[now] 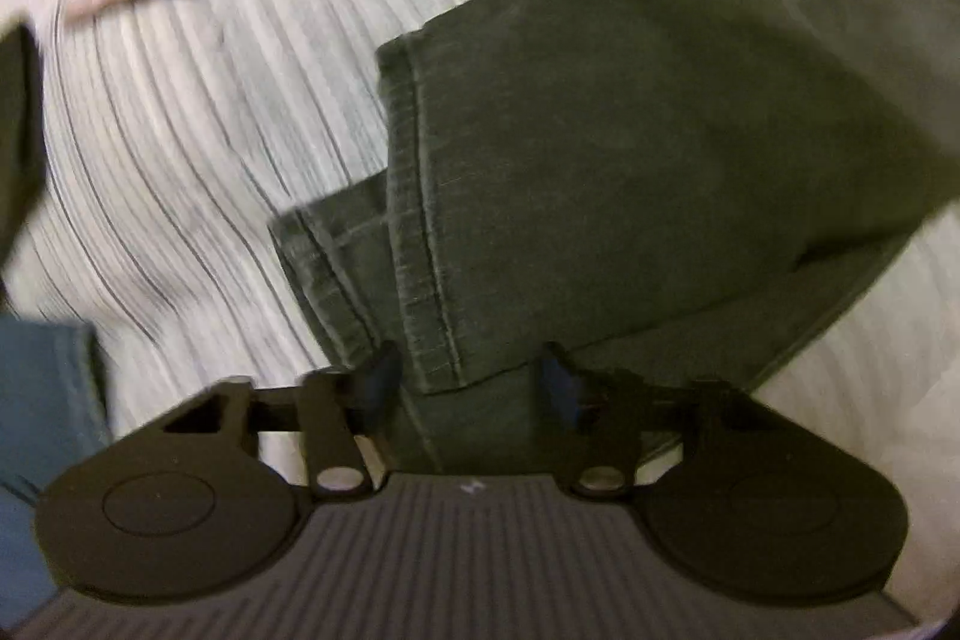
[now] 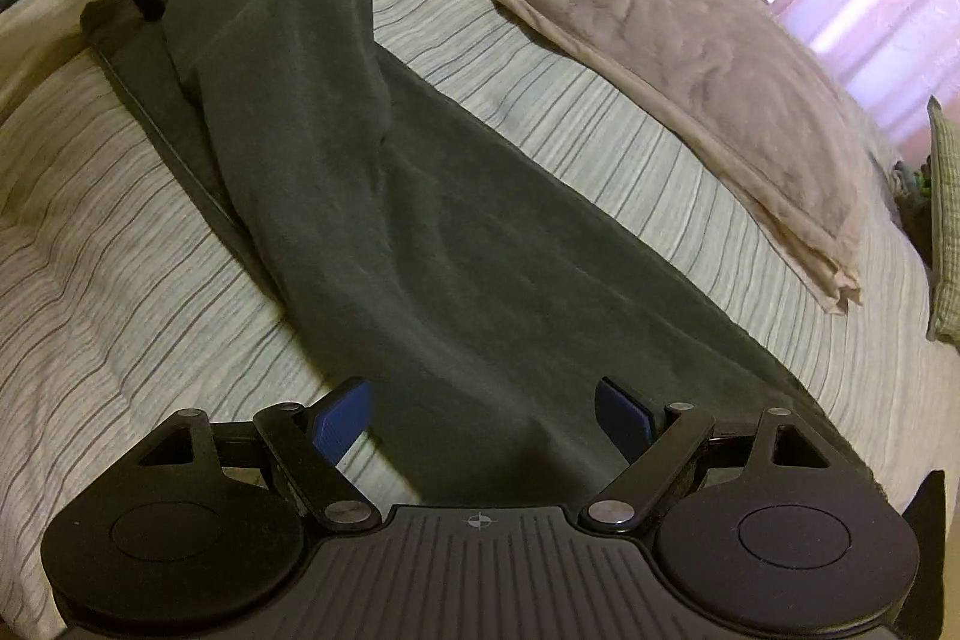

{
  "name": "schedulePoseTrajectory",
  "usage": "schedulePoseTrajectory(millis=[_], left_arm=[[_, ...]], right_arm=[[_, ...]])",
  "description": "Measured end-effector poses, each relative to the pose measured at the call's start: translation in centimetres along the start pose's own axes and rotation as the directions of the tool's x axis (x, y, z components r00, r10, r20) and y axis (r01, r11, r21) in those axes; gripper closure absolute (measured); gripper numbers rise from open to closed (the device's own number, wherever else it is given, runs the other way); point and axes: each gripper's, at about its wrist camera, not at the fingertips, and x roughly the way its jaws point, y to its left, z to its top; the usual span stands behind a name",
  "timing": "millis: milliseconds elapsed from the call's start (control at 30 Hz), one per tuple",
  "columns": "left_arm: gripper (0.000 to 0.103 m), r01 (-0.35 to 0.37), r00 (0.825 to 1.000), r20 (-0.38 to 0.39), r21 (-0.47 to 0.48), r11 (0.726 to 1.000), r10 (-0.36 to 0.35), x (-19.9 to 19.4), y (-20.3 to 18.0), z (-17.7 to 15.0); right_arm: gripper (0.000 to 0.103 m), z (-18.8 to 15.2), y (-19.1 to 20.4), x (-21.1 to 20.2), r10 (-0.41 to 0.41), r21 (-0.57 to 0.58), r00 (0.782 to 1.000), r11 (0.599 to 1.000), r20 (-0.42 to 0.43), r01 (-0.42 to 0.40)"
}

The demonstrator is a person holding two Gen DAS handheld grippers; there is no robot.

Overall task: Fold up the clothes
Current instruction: 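Lift the held leg with both grippers and lay it over the other leg, then open both grippers to release the stacked jeans legs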

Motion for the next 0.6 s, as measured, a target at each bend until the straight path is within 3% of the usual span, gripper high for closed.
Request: schedulePoseTrajectory(millis=[100, 200, 267, 367, 500, 600], left_arm=[[0.089, -0.001, 1.000, 0.009, 0.013, 1.000, 0.001, -1.6, 0.1, -0.6], [0.089, 0.000, 1.000, 0.009, -0.035, 0.999, 0.000, -5.5, 0.4, -1.8], [0.088, 0.012, 1.000, -0.027, -0.073, 0.997, -0.014, -7.1, 0.2, -2.9], [0.089, 0.018, 0.993, -0.116, -0.066, 0.998, -0.025, -6.6, -0.7, -4.5], [0.091, -0.093, 0.984, -0.150, 0.031, 0.995, 0.096, -5.6, -1.1, -5.4], [0.089, -0.112, 0.983, -0.137, 0.065, 0.992, 0.120, -5.7, -0.5, -4.9]], right_arm=[[0.019, 0.8, 0.2, -0.3, -0.006, -0.014, 1.000, 1.000, 0.007, 0.006], [0.019, 1.8, 0.1, -0.8, -0.009, -0.011, 1.000, 1.000, 0.026, 0.009], [0.019, 2.3, 0.1, -0.9, -0.004, -0.005, 0.999, 1.000, 0.032, 0.004], [0.019, 2.7, 0.3, -0.6, 0.006, -0.007, 1.000, 1.000, 0.030, -0.005], [0.019, 2.9, 0.3, -0.5, 0.013, -0.025, 0.999, 1.000, 0.031, -0.012], [0.019, 3.0, -0.3, -0.2, 0.013, -0.005, 1.000, 1.000, 0.022, -0.013]])
